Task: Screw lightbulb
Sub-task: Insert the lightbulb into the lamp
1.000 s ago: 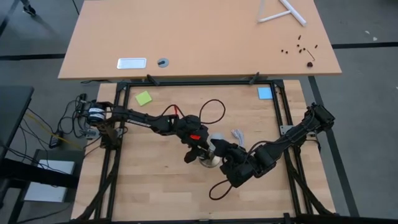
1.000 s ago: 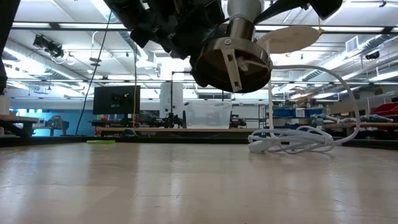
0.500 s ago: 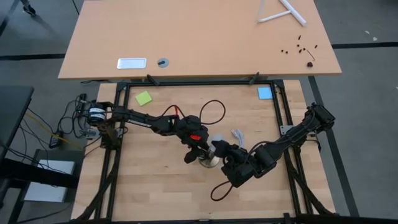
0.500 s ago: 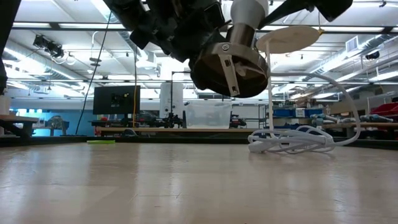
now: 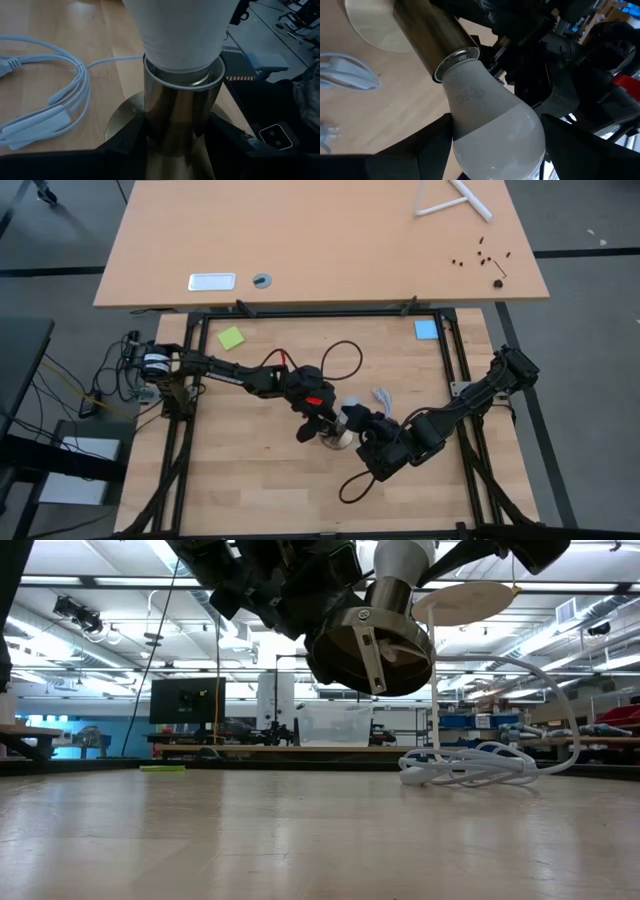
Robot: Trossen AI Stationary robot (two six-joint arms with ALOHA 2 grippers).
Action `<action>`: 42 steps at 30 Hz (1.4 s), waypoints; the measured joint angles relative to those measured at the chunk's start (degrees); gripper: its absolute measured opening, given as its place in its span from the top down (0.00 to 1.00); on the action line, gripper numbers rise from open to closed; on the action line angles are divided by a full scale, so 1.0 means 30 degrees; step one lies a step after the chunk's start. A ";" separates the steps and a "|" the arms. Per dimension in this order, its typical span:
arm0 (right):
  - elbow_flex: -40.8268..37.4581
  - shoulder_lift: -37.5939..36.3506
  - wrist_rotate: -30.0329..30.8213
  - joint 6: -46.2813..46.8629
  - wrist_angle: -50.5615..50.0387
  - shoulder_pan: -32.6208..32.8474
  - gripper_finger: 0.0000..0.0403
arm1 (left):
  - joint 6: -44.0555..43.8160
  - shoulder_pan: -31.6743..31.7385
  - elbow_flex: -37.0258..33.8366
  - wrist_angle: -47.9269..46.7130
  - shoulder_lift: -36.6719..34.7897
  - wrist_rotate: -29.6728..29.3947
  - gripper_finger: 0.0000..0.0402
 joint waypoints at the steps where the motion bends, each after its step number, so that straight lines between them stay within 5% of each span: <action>1: 0.0000 0.0000 -0.0056 0.0280 -0.0008 0.0000 0.27 | 0.0000 -0.0001 0.0000 -0.0001 0.0000 0.0031 0.60; 22: -0.0022 0.0000 -0.1259 0.4312 -0.0121 -0.0015 0.27 | 0.0094 -0.0016 0.0000 -0.0842 0.0000 -0.0910 0.60; 42: -0.0029 0.0057 -0.5654 0.6916 0.0555 -0.1315 0.28 | 0.1978 -0.0328 0.0075 -0.1685 -0.0054 -0.3626 0.60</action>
